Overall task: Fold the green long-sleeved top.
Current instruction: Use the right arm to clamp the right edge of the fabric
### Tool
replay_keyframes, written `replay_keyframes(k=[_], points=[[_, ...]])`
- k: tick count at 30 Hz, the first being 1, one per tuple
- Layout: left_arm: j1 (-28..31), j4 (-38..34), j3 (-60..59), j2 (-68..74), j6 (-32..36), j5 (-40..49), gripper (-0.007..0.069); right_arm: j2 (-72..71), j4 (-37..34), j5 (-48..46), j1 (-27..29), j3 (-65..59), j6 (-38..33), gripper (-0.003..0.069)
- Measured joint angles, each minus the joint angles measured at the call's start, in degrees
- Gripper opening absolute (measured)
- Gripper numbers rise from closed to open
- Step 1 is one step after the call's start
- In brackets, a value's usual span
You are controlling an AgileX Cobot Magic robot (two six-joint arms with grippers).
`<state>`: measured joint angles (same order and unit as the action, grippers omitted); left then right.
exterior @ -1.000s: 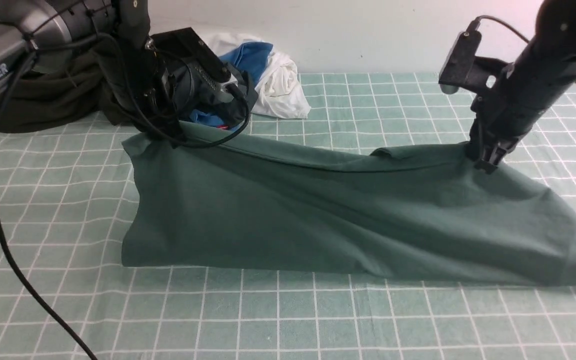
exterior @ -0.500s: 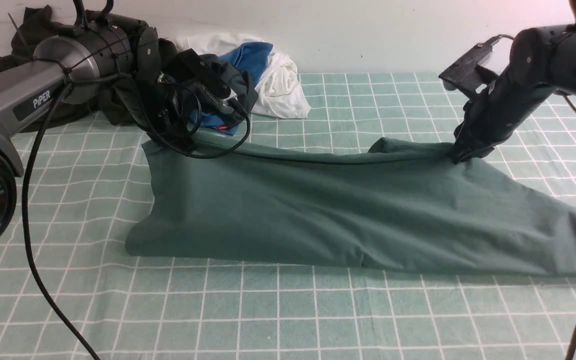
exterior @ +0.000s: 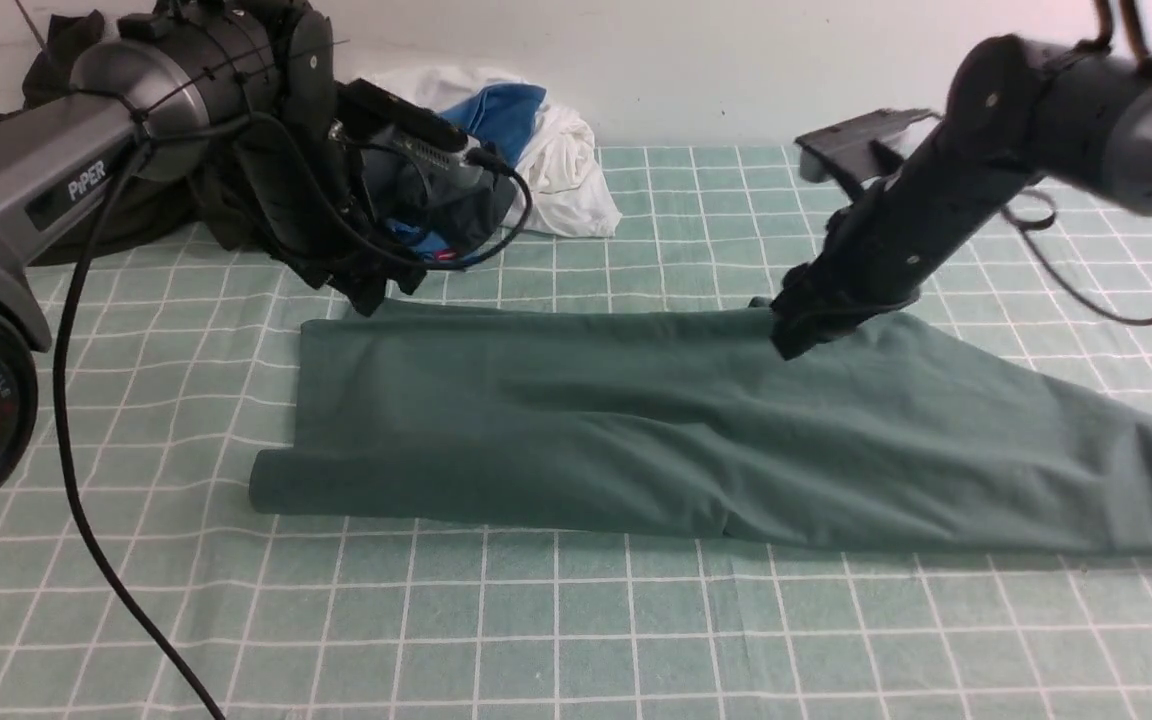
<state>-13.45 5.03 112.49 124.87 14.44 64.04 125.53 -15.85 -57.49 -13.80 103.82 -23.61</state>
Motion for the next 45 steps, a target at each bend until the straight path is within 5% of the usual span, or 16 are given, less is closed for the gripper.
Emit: replay_keyframes(k=[5,10,14,22,32,45], points=[[-1.54,-2.07,-0.28,0.16,1.16,5.45,0.0104,4.51,3.36,7.52,0.03,0.0,5.45,0.0367],[-1.54,-2.19,-4.14,0.16,2.42,5.45,0.0004,3.23,12.56,5.74,3.42,2.28,15.92,0.0367],[-1.54,-3.18,-11.69,0.16,2.47,5.4,-0.0004,-2.8,17.44,-3.26,7.88,4.52,16.94,0.0367],[-1.54,-2.65,-17.67,-0.87,2.87,3.8,-0.0004,-15.89,14.57,-12.31,15.32,-2.78,14.1,0.0367],[-1.54,-3.31,-17.77,-0.93,3.0,3.66,-0.0004,-28.52,14.76,-0.51,25.4,-32.12,19.06,0.0372],[-1.49,-3.74,-17.82,-0.99,3.45,3.64,-0.0004,-16.72,17.01,11.66,30.2,-36.6,22.8,0.0499]])
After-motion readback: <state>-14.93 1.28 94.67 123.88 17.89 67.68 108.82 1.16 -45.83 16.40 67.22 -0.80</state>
